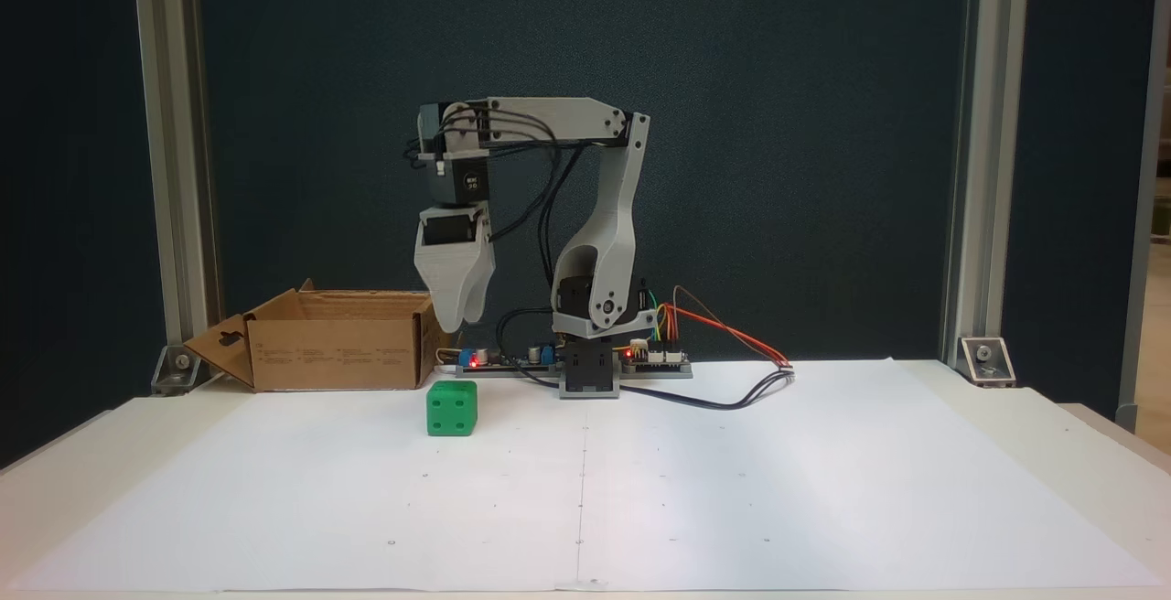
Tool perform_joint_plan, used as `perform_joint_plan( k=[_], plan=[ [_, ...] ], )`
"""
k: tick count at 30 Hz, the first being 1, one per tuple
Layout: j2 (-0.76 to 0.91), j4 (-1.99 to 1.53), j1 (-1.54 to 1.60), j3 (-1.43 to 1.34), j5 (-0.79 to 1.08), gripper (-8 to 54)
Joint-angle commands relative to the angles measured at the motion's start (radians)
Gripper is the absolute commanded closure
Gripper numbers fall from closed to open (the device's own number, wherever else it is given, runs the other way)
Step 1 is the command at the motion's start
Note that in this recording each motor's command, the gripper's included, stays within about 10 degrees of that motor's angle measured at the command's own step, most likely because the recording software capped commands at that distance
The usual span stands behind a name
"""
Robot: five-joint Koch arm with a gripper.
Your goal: Grasp a green dice and put it in the bin.
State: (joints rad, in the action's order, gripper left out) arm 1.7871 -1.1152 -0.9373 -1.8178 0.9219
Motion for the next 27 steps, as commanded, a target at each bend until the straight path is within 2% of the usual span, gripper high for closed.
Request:
perform_joint_plan(
  k=[1, 11, 27],
  plan=[
    [0.000, 0.049, -0.002, -0.005, 0.038, 0.4],
    [0.002, 0.284, -0.008, -0.161, -0.035, 0.8],
    [0.005, 0.367, -0.002, -0.241, -0.035, 1.2]
  ],
)
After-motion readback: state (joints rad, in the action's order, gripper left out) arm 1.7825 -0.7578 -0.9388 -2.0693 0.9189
